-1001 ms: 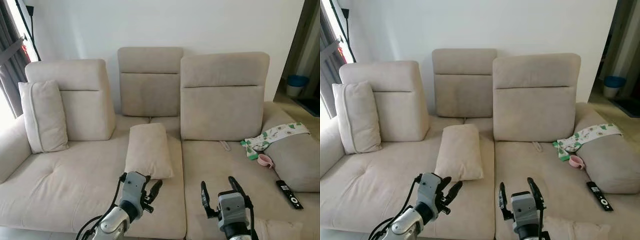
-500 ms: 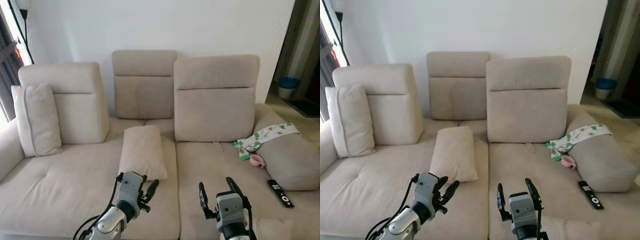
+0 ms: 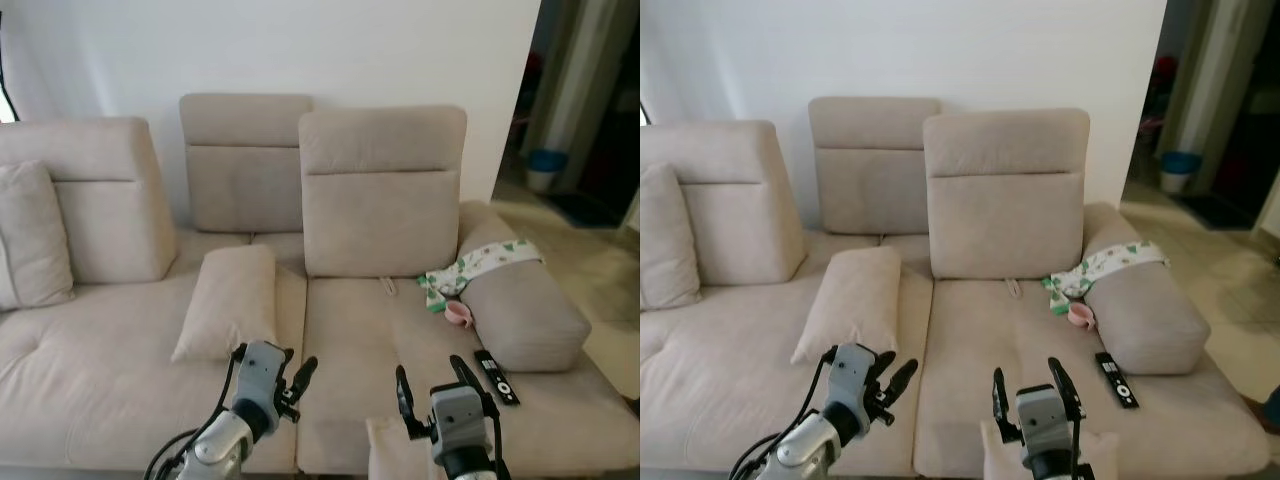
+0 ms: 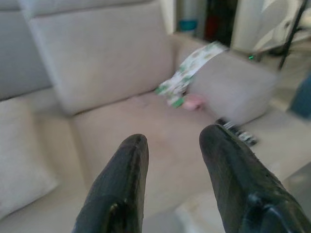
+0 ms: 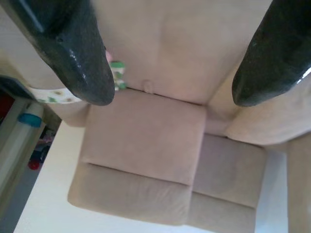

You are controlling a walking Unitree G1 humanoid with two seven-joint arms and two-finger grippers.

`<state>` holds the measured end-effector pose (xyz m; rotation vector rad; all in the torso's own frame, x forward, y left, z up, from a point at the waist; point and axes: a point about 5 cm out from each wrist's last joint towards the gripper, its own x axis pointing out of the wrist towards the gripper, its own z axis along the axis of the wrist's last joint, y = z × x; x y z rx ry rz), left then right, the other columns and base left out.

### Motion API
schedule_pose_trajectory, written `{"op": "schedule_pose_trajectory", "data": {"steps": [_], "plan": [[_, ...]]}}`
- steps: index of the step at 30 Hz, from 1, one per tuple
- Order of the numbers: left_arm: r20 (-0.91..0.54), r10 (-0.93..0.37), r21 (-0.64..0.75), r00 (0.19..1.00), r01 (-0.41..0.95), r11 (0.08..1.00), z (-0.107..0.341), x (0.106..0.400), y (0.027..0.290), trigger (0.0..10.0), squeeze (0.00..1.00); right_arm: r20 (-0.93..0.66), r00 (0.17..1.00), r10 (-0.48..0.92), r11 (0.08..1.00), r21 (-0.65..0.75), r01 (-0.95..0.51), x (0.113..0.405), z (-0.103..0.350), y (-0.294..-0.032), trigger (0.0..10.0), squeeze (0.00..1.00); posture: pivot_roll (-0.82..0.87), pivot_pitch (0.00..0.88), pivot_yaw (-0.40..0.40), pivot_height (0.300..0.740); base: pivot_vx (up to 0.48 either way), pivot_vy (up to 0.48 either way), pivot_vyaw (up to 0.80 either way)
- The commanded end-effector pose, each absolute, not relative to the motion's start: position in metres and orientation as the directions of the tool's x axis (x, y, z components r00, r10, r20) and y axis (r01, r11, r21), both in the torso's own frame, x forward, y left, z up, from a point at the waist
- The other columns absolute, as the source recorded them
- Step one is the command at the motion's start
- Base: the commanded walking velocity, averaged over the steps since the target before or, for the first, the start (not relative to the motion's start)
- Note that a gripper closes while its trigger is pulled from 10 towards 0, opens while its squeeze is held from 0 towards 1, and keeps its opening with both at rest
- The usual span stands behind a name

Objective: Move the pillow to the sofa from floor

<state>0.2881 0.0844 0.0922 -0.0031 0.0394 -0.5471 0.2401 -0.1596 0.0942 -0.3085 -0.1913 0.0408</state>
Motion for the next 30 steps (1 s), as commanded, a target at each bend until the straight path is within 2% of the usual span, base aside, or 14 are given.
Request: {"op": "schedule_pose_trajectory", "data": {"steps": [1, 4, 22, 26, 28, 30], "plan": [[-0.04, -0.509, -0.012, 0.86, 0.509, 0.861, 0.091, 0.289, 0.091, 10.0, 0.0, 0.182, 0.981, 0.064, 0.955, -0.296, -0.008, 0.241, 0.095, -0.158, 10.0, 0.0, -0.08, 0.0, 0.062, 0.74, 0.0, -0.431, 0.0], [-0.038, -0.51, -0.009, 0.859, 0.51, 0.86, 0.092, 0.289, 0.091, 10.0, 0.0, 0.183, 0.981, 0.065, 0.955, -0.296, -0.008, 0.241, 0.095, -0.157, 10.0, 0.0, -0.08, 0.0, 0.065, 0.74, 0.0, -0.364, 0.0], [-0.036, -0.514, -0.001, 0.857, 0.514, 0.858, 0.093, 0.29, 0.091, 10.0, 0.0, 0.162, 0.986, 0.045, 0.959, -0.285, 0.003, 0.244, 0.091, -0.158, 10.0, 0.0, -0.07, 0.0, 0.07, 0.74, 0.0, 0.0, 0.0], [-0.083, -0.59, 0.071, 0.803, 0.595, 0.801, 0.086, 0.286, 0.085, 10.0, 0.0, -0.056, 0.998, 0.014, 0.976, -0.217, -0.025, 0.244, 0.055, -0.168, 10.0, 0.0, -0.07, 0.0, 0.072, 0.74, 0.0, 0.0, 0.0], [-0.093, -0.615, 0.105, 0.783, 0.622, 0.776, 0.084, 0.285, 0.084, 10.0, 0.0, -0.095, 0.995, 0.025, 0.979, -0.2, -0.044, 0.243, 0.048, -0.169, 10.0, 0.0, -0.07, 0.0, 0.072, 0.74, 0.0, 0.0, 0.0], [-0.144, -0.66, 0.171, 0.738, 0.675, 0.718, 0.08, 0.283, 0.082, 10.0, 0.0, -0.135, 0.984, 0.118, 0.981, -0.139, -0.136, 0.244, 0.045, -0.163, 10.0, 0.0, -0.07, 0.0, 0.072, 0.74, 0.0, 0.0, 0.0]]}}
